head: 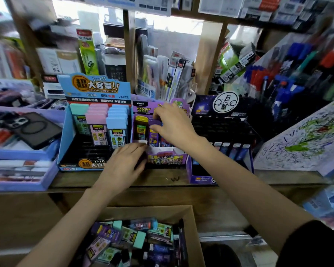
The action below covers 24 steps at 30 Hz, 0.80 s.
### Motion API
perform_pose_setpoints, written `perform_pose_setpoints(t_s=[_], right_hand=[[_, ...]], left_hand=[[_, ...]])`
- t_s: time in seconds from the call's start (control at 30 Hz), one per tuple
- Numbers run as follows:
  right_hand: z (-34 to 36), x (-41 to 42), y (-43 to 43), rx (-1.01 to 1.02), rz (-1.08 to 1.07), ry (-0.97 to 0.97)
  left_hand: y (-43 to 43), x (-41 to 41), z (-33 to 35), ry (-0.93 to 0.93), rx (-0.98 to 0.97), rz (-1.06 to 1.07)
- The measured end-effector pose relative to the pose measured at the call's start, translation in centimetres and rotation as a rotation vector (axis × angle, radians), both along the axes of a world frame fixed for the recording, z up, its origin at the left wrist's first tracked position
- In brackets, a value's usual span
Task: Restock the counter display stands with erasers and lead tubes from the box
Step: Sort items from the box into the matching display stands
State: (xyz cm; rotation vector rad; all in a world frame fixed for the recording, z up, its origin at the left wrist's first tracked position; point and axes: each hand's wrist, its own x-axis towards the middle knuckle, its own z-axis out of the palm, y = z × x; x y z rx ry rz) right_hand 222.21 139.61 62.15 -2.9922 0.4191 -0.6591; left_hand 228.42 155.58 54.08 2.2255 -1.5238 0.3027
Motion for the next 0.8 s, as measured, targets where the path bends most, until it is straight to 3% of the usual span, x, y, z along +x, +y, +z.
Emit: perform_pose_setpoints(t_s=[0.33, 0.57, 0.8], right_hand=[[2.3, -0.3, -0.3, 0.228, -0.013, -0.035], [3.1, -0.5, -0.6, 0.154, 0.019, -0.149], [1.1, 0.2, -0.7, 0.06, 0.035, -0.014]], left_hand=[[0.3, 0.6, -0.6, -0.005, 0.0, -0.038], [0.3, 0.4, -0.5, 0.013, -0.002, -0.042], [0.3, 0.4, -0.5, 0.021, -0.006, -0.05]])
